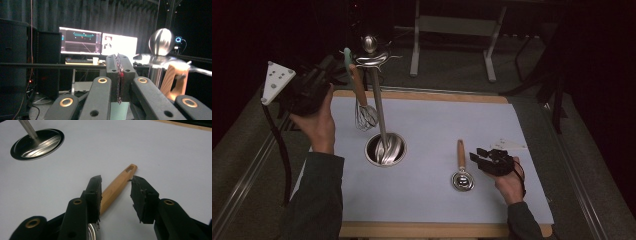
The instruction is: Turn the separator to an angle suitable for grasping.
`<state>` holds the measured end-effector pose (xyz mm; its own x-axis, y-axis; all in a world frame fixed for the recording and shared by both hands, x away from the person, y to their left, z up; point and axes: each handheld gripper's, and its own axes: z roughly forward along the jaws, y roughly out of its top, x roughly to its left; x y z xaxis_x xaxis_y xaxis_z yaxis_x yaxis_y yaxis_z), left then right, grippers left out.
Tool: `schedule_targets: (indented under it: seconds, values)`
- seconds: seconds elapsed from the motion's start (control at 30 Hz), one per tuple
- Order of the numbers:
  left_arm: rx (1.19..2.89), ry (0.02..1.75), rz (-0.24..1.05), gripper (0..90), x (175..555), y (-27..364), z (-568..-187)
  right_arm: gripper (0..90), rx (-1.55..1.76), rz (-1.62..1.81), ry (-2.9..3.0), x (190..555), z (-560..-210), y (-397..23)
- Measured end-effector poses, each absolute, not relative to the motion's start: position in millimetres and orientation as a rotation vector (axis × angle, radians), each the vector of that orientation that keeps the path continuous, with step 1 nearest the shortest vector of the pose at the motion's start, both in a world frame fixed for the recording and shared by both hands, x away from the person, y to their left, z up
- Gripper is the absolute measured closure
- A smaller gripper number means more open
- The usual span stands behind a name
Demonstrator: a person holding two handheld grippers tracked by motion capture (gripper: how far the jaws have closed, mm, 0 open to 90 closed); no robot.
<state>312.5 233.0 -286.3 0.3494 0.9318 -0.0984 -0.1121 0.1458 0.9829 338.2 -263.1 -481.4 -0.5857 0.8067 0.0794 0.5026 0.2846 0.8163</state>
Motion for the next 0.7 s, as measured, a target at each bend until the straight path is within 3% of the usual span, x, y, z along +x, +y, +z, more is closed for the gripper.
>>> schedule_targets:
  seconds: [0.17, 0.47, 0.7]
  values:
    - [1.198, 0.941, 0.925, 84.9, 307, 238, -307, 63.4, 1.200, 1.201, 2.196, 338, -481, -265]
    - [1.241, 1.026, 0.873, 81.1, 301, 254, -356, 89.4, 1.229, 1.143, 2.217, 340, -488, -263]
    - [1.283, 1.090, 0.874, 77.4, 292, 258, -393, 89.9, 1.239, 1.110, 2.222, 342, -491, -263]
